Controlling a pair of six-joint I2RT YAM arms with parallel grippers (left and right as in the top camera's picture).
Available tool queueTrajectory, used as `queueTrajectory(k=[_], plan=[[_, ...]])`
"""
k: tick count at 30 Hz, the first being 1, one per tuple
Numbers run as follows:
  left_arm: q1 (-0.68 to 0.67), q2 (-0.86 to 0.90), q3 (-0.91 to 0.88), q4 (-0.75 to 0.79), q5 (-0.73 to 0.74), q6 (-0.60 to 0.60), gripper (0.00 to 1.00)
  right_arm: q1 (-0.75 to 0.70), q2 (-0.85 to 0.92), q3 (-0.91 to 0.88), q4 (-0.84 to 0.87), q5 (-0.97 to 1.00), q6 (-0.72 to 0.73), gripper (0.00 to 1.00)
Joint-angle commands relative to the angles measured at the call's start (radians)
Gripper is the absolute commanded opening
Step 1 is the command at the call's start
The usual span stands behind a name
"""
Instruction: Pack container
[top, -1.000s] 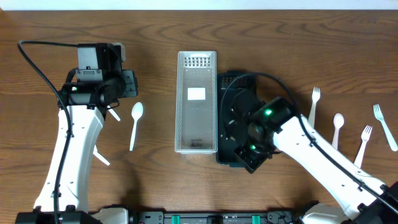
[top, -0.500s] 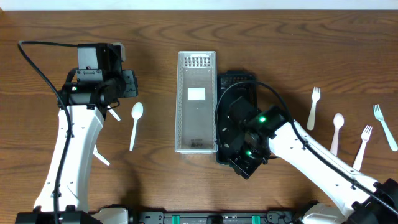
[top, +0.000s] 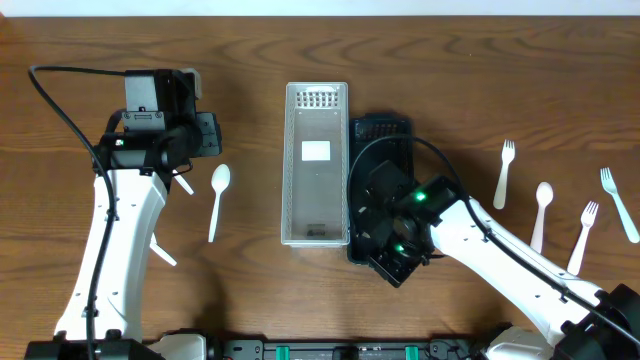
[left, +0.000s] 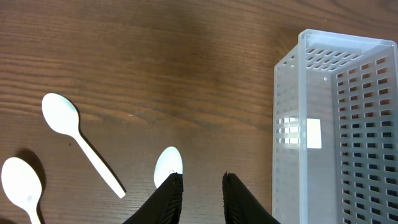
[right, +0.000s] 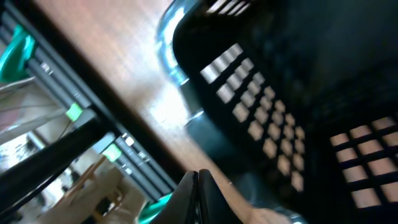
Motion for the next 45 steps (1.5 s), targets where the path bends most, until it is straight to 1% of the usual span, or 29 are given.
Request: queueTrajectory(k=[1, 7, 15, 26, 29, 38, 45], plan=[[0.004, -0.01, 0.021, 0.0, -0.012, 0.002, 0.25, 0.017, -0.001, -0.005, 0.018, 0.044, 0.039, 0.05], [0.004, -0.01, 0.021, 0.0, -0.012, 0.002, 0.25, 0.017, -0.001, -0.005, 0.013, 0.044, 0.038, 0.07], [0.004, -0.01, 0.021, 0.0, -0.012, 0.002, 0.25, 0.017, -0.001, -0.005, -0.031, 0.044, 0.039, 0.06], [0.004, -0.01, 0.021, 0.0, -0.012, 0.002, 0.25, 0.017, 0.005, -0.012, 0.028, 0.048, 0.038, 0.09], [0.004, -0.01, 0.021, 0.0, -0.012, 0.002, 0.25, 0.017, 0.013, -0.012, 0.029, 0.051, 0.039, 0.09], [0.004, -0.01, 0.021, 0.0, -0.012, 0.002, 0.25, 0.016, 0.043, -0.012, 0.048, 0.145, 0.069, 0.08], [0.004, -0.01, 0.021, 0.0, -0.012, 0.002, 0.25, 0.016, 0.043, -0.012, 0.08, 0.145, 0.069, 0.07]])
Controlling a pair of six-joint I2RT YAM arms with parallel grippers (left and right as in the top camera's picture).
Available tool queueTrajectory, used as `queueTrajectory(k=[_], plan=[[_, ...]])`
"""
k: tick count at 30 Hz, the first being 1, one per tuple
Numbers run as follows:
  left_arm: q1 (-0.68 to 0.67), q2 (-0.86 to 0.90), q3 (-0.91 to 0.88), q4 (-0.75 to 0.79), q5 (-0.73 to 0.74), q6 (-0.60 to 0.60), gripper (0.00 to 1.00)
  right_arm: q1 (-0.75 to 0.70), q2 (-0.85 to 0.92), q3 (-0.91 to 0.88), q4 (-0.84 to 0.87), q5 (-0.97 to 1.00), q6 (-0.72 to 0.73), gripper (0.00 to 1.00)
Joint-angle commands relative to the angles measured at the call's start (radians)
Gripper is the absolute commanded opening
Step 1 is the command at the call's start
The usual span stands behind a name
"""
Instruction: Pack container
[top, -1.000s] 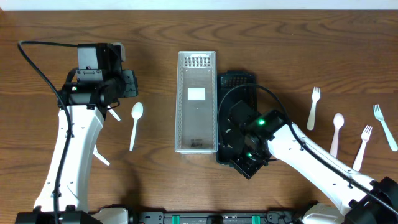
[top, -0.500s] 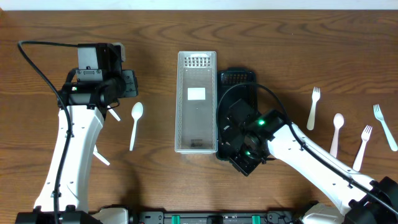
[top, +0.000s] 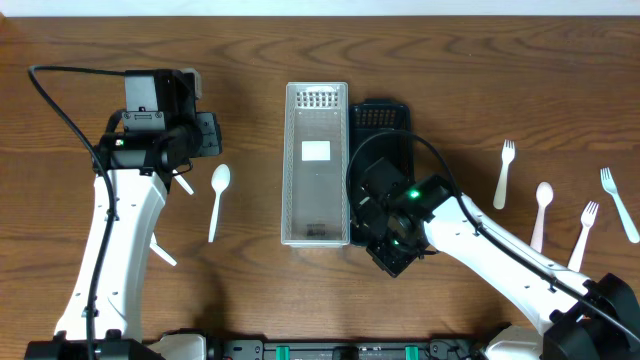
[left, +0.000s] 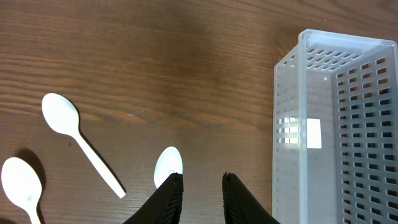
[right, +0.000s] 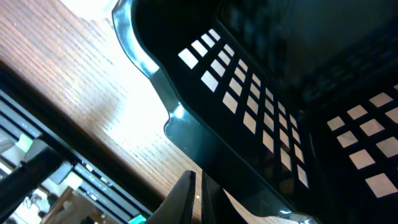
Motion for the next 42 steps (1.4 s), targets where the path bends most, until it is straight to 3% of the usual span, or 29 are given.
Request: queueTrajectory(k=[1, 5, 9, 16, 18, 21, 23, 27, 32, 36, 42], plan=[[0.004, -0.01, 0.021, 0.0, -0.012, 0.002, 0.25, 0.016, 0.005, -0.006, 0.012, 0.019, 0.014, 0.07], [0.004, -0.01, 0.021, 0.0, -0.012, 0.002, 0.25, 0.018, 0.005, -0.005, 0.02, 0.007, 0.01, 0.08], [0.004, -0.01, 0.021, 0.001, -0.012, 0.002, 0.25, 0.019, 0.0, 0.028, -0.011, -0.126, -0.064, 0.1], [0.004, -0.01, 0.021, 0.001, -0.012, 0.002, 0.25, -0.006, -0.074, 0.237, -0.093, -0.13, -0.07, 0.14], [0.004, -0.01, 0.021, 0.0, -0.012, 0.002, 0.25, -0.039, -0.094, 0.313, -0.089, -0.094, -0.054, 0.41], [0.004, -0.01, 0.021, 0.001, -0.012, 0.002, 0.25, -0.093, -0.112, 0.388, -0.035, -0.011, -0.034, 0.61], [0.004, -0.01, 0.021, 0.0, -0.012, 0.002, 0.25, -0.148, -0.113, 0.424, 0.011, 0.107, 0.062, 0.86], [0.004, -0.01, 0.021, -0.003, -0.012, 0.002, 0.25, -0.317, -0.105, 0.443, 0.106, 0.299, 0.241, 0.99], [0.004, -0.01, 0.021, -0.004, -0.012, 0.002, 0.25, -0.561, -0.05, 0.443, 0.163, 0.304, 0.261, 0.99], [0.005, -0.022, 0.023, -0.003, -0.013, 0.003, 0.34, -0.715, 0.04, 0.45, 0.154, 0.296, 0.245, 0.99], [0.065, -0.059, 0.071, -0.033, -0.013, -0.082, 0.41, -0.818, 0.229, 0.474, 0.143, 0.287, 0.192, 0.99]])
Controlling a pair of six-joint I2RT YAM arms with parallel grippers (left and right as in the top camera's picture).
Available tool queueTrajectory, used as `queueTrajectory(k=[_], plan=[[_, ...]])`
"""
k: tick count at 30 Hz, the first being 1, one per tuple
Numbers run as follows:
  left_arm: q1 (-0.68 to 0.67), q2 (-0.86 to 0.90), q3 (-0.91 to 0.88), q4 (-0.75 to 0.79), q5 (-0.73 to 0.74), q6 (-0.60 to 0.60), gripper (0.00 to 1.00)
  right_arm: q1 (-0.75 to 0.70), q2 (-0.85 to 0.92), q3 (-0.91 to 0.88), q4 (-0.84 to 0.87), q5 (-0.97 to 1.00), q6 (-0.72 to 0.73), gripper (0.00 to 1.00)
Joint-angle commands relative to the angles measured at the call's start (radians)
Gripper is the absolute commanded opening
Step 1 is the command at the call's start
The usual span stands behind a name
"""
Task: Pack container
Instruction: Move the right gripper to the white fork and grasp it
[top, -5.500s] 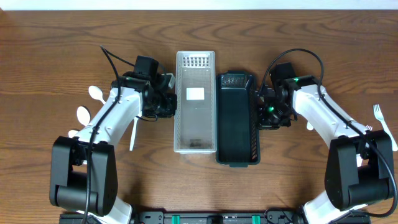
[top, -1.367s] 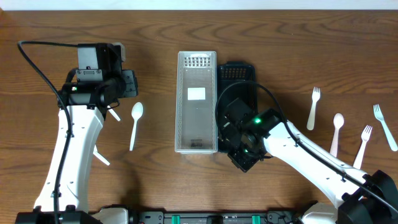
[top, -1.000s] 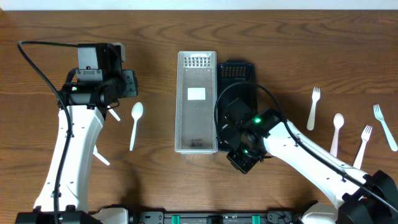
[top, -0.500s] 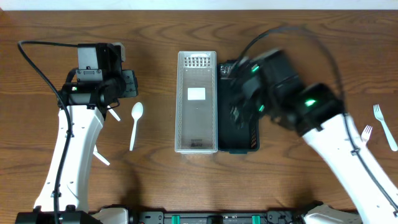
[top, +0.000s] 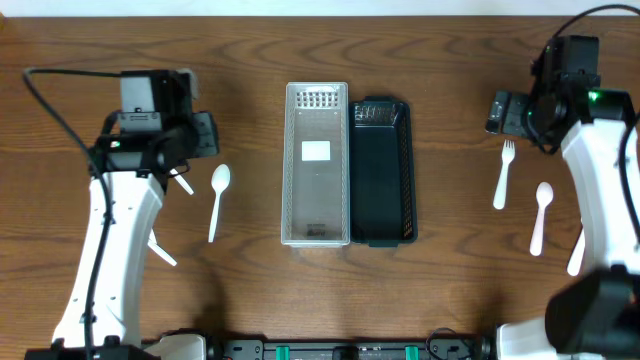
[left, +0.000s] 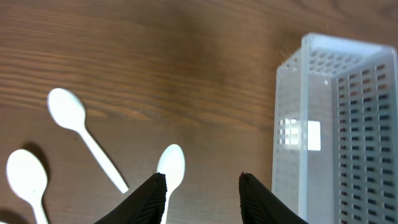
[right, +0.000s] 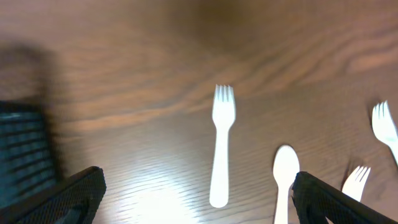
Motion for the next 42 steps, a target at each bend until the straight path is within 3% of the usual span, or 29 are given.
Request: queueTrajectory(k=[1, 16, 42], plan=[[0.047, -0.042, 0.059, -0.008, -0.012, -0.059, 0.41, -0.027, 0.096, 0.033, -0.004, 0.006, -0.024, 0.99], [0.067, -0.049, 0.057, -0.093, -0.013, -0.062, 0.41, -0.102, 0.447, 0.127, 0.06, -0.053, -0.103, 0.99], [0.067, -0.049, 0.056, -0.129, -0.013, -0.062, 0.41, -0.105, 0.52, 0.075, 0.09, -0.098, -0.114, 0.99]])
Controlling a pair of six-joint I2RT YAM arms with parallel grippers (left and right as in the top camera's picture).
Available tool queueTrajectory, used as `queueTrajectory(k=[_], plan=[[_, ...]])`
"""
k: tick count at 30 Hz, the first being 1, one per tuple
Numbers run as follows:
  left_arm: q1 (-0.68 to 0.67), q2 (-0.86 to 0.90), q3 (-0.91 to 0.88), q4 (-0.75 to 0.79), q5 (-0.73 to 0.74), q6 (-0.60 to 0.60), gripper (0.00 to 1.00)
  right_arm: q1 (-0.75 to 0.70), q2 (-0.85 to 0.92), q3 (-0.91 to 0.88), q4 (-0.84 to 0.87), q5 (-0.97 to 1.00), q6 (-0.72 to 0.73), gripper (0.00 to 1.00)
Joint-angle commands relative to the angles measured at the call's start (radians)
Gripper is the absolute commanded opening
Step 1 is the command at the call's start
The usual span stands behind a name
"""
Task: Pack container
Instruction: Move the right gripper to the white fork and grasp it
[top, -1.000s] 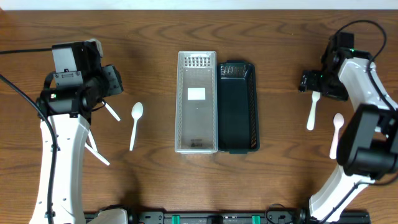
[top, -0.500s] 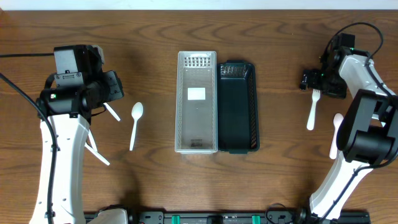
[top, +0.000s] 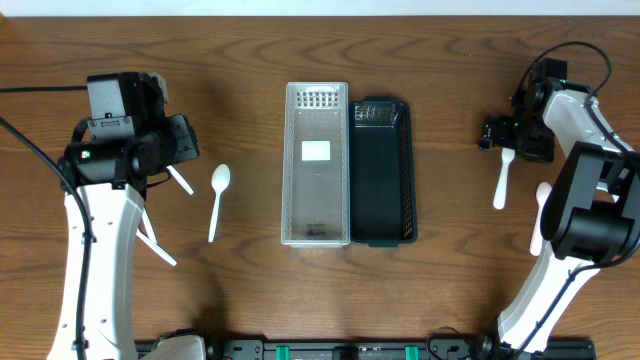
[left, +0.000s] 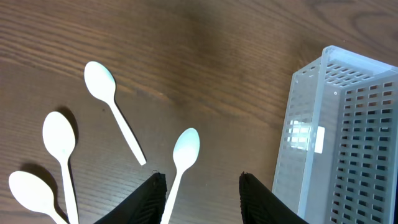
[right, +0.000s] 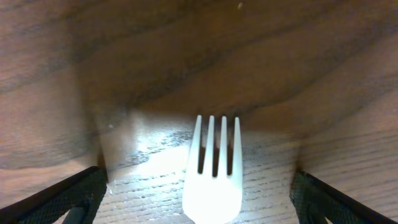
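A clear slotted container (top: 317, 165) stands at the table's middle, and a black slotted container (top: 380, 170) lies flush against its right side. My right gripper (top: 507, 135) is open and sits low over a white fork (top: 502, 178). In the right wrist view the fork's tines (right: 213, 163) lie between the spread fingers (right: 59, 200). My left gripper (top: 183, 140) is open, with nothing between its fingers, above the white spoons. The nearest spoon (left: 184, 157) lies just ahead of its left finger (left: 148, 200), with the clear container (left: 339, 146) to the right.
Three more spoons (left: 111, 109) lie left of the nearest one. To the right of the fork lies a white spoon (top: 541, 212). My right arm hides whatever lies beyond that spoon. The table's front edge carries a black rail (top: 330, 350).
My right gripper has come down from high above the forks to just over one fork's tines. My left gripper has moved left, away from the clear container, so more spoons show.
First my right gripper was shut at the near end of the black container, which lay askew beside the clear one. Later the black container lay straight against the clear one, my right gripper was open over the forks, and my left gripper had opened wider. Now the right straddles a fork.
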Motion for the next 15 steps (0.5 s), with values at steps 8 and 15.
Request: queueTrajectory(k=[8, 15], plan=[[0.002, -0.002, 0.019, -0.01, -0.009, -0.008, 0.41, -0.005, 0.039, -0.018, 0.021, -0.013, -0.008, 0.92], [0.002, -0.002, 0.019, -0.011, -0.009, -0.008, 0.41, -0.005, 0.039, -0.018, 0.018, -0.013, -0.008, 0.45]])
